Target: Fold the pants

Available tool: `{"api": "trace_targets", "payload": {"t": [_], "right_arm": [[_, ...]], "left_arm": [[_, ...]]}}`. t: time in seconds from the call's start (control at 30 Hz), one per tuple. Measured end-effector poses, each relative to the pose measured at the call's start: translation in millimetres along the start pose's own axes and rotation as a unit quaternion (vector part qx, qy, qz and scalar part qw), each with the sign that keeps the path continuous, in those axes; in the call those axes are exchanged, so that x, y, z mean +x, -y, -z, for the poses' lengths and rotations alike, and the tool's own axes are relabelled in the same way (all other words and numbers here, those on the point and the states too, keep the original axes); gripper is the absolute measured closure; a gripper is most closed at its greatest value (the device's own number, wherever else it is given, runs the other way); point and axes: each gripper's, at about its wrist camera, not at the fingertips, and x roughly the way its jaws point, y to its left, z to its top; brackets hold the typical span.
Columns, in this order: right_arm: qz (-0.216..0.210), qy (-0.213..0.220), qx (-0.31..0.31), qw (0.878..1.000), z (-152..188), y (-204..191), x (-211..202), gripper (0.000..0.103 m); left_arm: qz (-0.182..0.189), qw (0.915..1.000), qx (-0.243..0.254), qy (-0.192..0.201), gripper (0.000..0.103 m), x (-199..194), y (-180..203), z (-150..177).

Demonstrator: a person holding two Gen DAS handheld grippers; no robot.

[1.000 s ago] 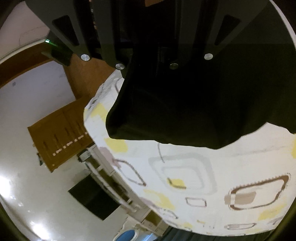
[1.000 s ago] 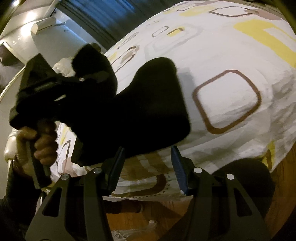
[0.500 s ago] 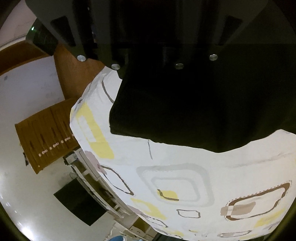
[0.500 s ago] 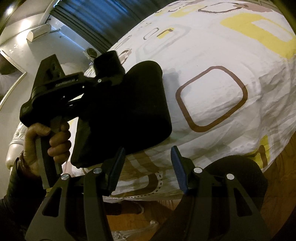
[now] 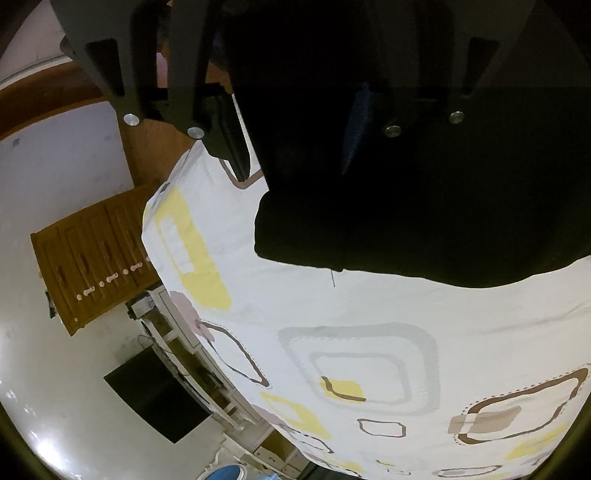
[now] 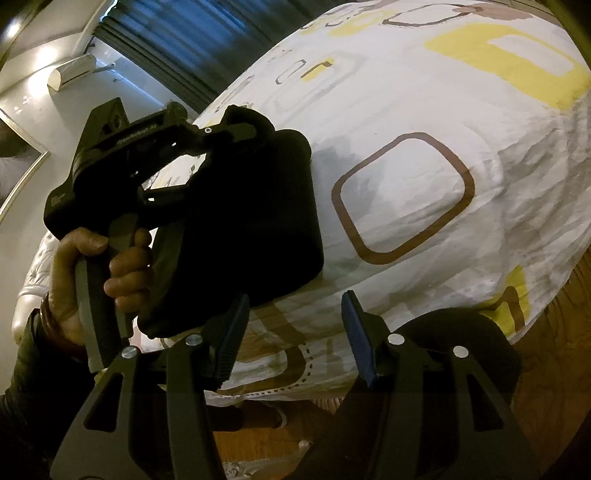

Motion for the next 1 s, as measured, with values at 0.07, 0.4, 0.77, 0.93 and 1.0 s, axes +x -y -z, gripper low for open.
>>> {"api": "trace_targets", "payload": {"t": [0.07, 0.4, 0.77, 0.93, 1.0], "right_arm": [[0.001, 0.0, 0.001, 1.0, 0.5, 0.9, -0.6, 0.051], [0.004, -0.001, 0.003, 1.0, 0.1, 3.1, -2.8, 0.051], [0.012, 0.001, 0.004, 1.0, -3.1, 4.3, -5.3, 0.051], [0.016, 0.0, 0.005, 1.0, -3.9, 4.1, -6.9, 0.051], [0.018, 0.001, 0.004, 1.0, -4.5, 3.3, -7.3, 0.051]], "left_arm": [[0.002, 1.0, -0.002, 0.0, 0.051, 1.5, 1.7, -0.4], [-0.001, 1.0, 0.002, 0.003, 0.047, 8.1, 10.4, -3.3], [-0.016, 0.9994, 0.022, 0.022, 0.032, 5.3, 23.1, -0.6], [-0.03, 0.9975, 0.044, 0.045, 0.025, -5.0, 36.9, -0.7], [-0.043, 0.9955, 0.056, 0.063, 0.023, -12.5, 43.2, 0.7]]}}
